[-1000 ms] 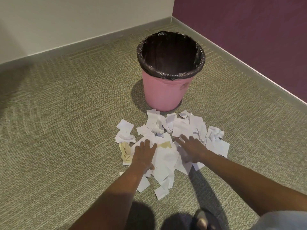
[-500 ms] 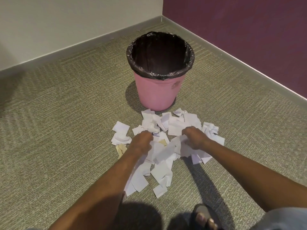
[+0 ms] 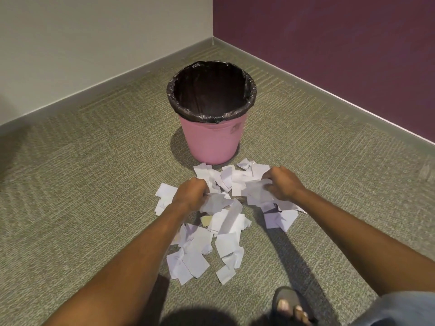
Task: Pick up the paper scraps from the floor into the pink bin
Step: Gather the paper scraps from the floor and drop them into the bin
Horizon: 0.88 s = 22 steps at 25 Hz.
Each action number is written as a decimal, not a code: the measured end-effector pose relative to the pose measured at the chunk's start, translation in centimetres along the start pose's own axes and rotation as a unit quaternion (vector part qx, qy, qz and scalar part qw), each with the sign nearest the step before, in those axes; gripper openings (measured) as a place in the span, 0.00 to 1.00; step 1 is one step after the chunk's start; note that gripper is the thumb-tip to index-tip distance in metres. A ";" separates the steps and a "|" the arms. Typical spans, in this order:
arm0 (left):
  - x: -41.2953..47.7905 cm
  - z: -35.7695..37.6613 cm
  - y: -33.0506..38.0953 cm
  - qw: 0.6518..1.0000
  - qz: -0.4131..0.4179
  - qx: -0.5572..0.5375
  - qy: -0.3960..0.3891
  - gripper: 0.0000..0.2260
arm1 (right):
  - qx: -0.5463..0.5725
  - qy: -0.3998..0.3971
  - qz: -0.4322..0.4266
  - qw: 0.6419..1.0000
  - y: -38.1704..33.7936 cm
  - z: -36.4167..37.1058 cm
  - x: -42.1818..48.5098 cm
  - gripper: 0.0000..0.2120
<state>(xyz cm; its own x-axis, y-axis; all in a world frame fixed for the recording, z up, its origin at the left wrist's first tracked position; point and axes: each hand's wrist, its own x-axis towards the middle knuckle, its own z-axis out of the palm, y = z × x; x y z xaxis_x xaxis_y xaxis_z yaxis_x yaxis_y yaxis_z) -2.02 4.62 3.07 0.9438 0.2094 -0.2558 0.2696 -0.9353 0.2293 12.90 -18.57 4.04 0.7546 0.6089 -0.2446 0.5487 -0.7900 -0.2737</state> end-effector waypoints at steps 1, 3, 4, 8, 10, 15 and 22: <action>0.0 0.1 0.0 1.000 0.001 0.005 0.004 0.06 | 0.006 0.007 0.004 1.000 0.0 -0.1 -0.3 0.06; 0.0 0.4 0.0 1.000 0.002 0.007 0.012 0.08 | 0.022 0.021 0.011 0.999 0.0 -0.3 -0.7 0.06; 0.0 0.5 0.1 1.000 0.004 0.005 0.016 0.07 | 0.030 0.025 0.016 0.999 0.1 -0.5 -0.8 0.05; -0.2 0.2 0.5 0.999 0.026 0.012 0.026 0.07 | 0.059 0.036 0.037 0.997 0.2 -1.3 -1.1 0.04; -0.3 -0.2 0.6 0.999 0.035 0.023 0.034 0.09 | 0.079 0.042 0.045 0.995 0.1 -1.5 -1.2 0.06; -0.2 -1.9 0.5 0.997 0.062 0.008 0.035 0.15 | 0.122 0.048 0.055 0.990 -0.6 -1.7 -1.5 0.14; 0.1 -3.6 -0.1 0.991 0.045 -0.111 0.062 0.19 | 0.144 0.057 0.034 0.987 -1.7 -3.7 -1.1 0.14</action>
<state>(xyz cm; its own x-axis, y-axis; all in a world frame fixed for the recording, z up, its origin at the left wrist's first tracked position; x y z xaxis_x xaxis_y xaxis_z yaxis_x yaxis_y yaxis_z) -1.25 5.79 6.39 0.9785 0.1738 -0.1110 0.2054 -0.8686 0.4509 12.53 -18.15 8.22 0.8312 0.5296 -0.1695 0.3827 -0.7660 -0.5166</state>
